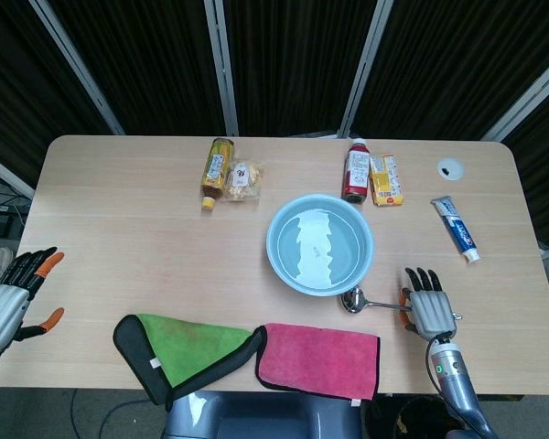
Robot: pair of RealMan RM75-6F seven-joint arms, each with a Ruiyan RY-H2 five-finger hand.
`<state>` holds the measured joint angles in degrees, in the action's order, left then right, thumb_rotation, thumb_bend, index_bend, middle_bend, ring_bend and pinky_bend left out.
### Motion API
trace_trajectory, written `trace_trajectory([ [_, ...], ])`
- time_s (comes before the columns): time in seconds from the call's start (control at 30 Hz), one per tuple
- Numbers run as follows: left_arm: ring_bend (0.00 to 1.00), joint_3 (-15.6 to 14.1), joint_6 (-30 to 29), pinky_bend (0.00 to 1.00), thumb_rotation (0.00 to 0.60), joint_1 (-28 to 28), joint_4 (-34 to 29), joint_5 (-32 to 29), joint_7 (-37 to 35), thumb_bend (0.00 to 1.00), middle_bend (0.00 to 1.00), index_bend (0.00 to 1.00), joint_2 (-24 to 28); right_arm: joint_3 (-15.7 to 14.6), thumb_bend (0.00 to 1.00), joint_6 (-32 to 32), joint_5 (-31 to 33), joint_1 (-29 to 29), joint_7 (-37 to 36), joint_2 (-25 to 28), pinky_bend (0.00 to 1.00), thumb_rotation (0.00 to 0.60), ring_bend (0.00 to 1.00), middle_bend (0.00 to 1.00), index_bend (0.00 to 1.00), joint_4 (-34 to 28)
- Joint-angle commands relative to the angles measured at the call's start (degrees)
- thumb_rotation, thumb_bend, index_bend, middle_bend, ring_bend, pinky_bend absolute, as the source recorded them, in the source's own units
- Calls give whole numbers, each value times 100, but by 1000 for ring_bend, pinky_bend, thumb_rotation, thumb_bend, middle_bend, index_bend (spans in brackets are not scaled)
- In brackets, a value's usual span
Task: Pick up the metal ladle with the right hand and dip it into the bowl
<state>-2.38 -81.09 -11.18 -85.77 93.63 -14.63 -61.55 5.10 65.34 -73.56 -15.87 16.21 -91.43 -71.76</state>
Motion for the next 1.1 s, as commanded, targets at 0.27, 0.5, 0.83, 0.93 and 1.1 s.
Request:
trace_trajectory([
  [0.27,0,-8,33,0,600,-12,-24,5,120,326,0,0,-26,96,422,-628,115,-142,-976,1003,0,600,0,83,733,-817],
  [0.5,0,-10,60,0,600,-17,-47,-6,245,327,0,0,-63,120,422,-673,90,-134,-1368,1614,0,600,0,83,733,-1101],
  [0.83,0,-21,160,0,600,-58,-111,-8,491,326,0,0,-146,234,422,-20,-191,94,-1963,2274,0,600,0,84,733,-1382],
  [0.93,0,-21,199,0,600,-74,-128,-19,554,326,0,0,-172,260,423,149,-264,130,-1994,2368,0,600,0,85,733,-1411],
  [1.1,0,-21,252,0,600,-102,-160,-28,635,327,0,0,-203,269,424,452,-455,179,-1979,2439,0,600,0,90,733,-1514],
])
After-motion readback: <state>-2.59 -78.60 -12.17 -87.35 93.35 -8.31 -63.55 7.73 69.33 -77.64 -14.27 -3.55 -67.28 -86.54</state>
